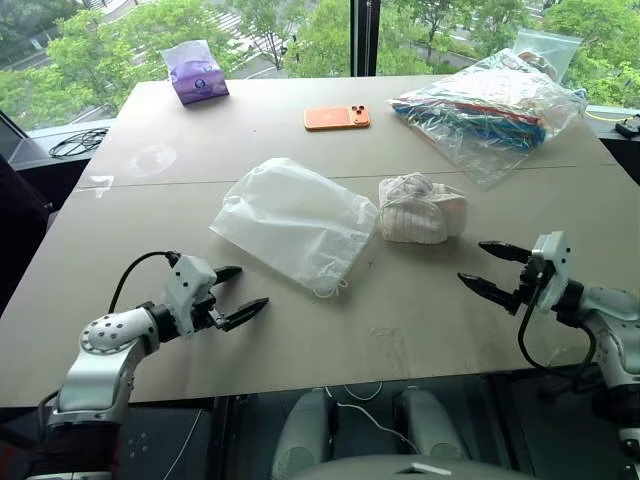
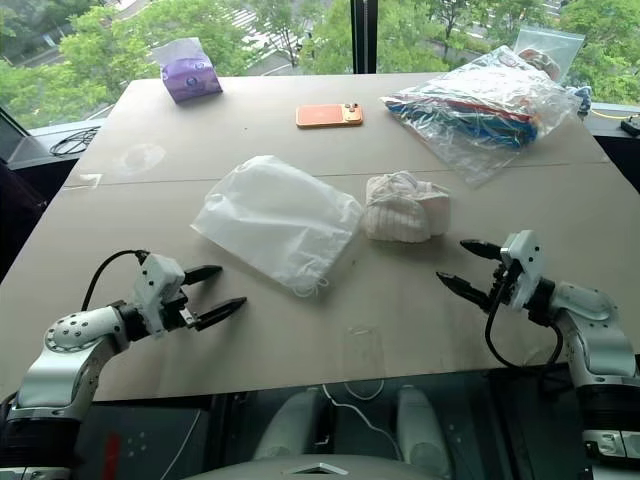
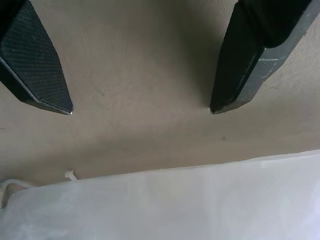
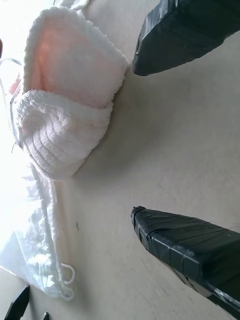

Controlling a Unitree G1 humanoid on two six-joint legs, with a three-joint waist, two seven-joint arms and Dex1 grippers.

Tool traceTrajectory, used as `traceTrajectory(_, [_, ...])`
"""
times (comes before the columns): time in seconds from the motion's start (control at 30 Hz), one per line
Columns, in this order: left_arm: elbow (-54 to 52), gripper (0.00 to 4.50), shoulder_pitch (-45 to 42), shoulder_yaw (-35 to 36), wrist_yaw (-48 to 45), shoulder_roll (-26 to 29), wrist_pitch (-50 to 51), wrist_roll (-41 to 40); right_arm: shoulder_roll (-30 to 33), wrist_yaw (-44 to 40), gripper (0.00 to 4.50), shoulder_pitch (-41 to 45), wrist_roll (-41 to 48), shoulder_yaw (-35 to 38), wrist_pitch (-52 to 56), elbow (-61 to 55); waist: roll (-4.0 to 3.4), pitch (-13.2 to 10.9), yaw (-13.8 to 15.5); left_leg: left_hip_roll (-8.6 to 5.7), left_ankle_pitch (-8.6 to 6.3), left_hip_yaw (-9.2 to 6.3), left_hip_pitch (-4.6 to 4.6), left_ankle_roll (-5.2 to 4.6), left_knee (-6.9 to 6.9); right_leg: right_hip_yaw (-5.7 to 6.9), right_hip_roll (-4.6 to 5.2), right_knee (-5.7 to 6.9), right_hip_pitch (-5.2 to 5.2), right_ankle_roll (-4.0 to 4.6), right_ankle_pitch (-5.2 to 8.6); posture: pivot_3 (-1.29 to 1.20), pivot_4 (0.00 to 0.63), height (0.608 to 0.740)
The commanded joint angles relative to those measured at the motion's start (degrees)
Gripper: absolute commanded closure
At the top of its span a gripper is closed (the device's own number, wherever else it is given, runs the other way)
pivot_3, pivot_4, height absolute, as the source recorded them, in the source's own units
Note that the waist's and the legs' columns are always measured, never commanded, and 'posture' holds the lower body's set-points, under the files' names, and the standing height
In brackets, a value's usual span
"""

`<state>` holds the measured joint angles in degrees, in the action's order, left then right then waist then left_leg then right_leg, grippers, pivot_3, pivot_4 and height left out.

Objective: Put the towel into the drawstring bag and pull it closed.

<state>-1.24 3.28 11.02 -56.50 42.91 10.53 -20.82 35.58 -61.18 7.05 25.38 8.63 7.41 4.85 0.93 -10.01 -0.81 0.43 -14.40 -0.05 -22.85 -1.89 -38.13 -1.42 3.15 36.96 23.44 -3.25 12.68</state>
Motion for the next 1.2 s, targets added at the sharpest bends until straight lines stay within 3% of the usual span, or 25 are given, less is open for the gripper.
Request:
traceTrajectory(0.03, [-7.12,0.0,0.1,-0.91,-2.41,0.93,3.92,-3.65,0.22,-3.17,0.02,-1.39,3.14,1.39,-1.19,-3.96,-0.02,-0.02,0.1,0.0,0.0,0.0,-0.01,0.0,0.0,0.01,0.0,-0.02,0.0,0.0,0.0,0.0,0.15,0.74])
traceTrajectory(0.17, [-17.97,0.0,-4.01,-7.95,1.15,-1.85,10.66,-3.83,0.11,-5.18,0.02,-2.42,4.79,1.45,-1.45,-5.85,0.0,-0.04,0.53,-0.01,0.0,-0.04,-0.07,-0.01,-0.04,0.04,0.06,-0.06,-0.02,-0.01,0.0,0.0,0.15,0.74])
traceTrajectory(0.3, [-23.31,0.0,-11.38,-15.4,8.19,-8.91,15.03,-1.09,-0.05,-5.58,0.02,-3.07,5.46,1.77,-1.7,-6.78,0.04,-0.04,1.19,-0.06,0.0,-0.08,-0.09,-0.01,-0.16,0.07,0.0,-0.06,-0.08,-0.18,-0.11,0.0,0.15,0.74])
traceTrajectory(0.43, [-21.54,0.0,-17.01,-24.96,18.92,-13.8,12.56,13.69,0.14,-5.53,0.02,-4.42,5.98,2.2,-1.55,-8.24,-0.01,-0.03,0.92,-0.06,0.0,-0.09,-0.05,-0.01,-0.09,0.01,-0.19,-0.05,-0.07,-0.24,-0.15,0.0,0.15,0.74])
traceTrajectory(0.6, [-21.38,0.0,-16.99,-33.47,29.26,-19.19,12.89,26.71,-0.33,-3.62,0.02,-6.01,6.7,3.02,-0.99,-11.16,0.01,-0.05,0.59,-0.07,0.0,-0.07,-0.08,-0.01,-0.08,-0.07,-0.24,-0.08,-0.07,-0.25,-0.14,0.0,0.15,0.74])
traceTrajectory(0.93, [-20.78,0.0,-13.56,-39.59,46.43,-25.07,13.01,49.27,1.18,-0.64,0.02,-10.9,9.09,5.59,2.22,-17.75,0.0,-0.04,0.88,-0.08,-0.01,-0.11,-0.1,-0.02,-0.09,-0.05,-0.19,-0.09,-0.07,-0.26,-0.13,0.0,0.15,0.74])
traceTrajectory(1.2, [-19.59,0.0,-11.06,-39.18,48.77,-27.81,14.15,55.38,1.7,-0.28,0.02,-10.57,10.0,5.9,3.57,-18.64,0.01,-0.04,1.11,-0.07,-0.01,-0.13,-0.09,-0.02,-0.1,-0.03,-0.18,-0.1,-0.07,-0.26,-0.13,0.0,0.15,0.74])
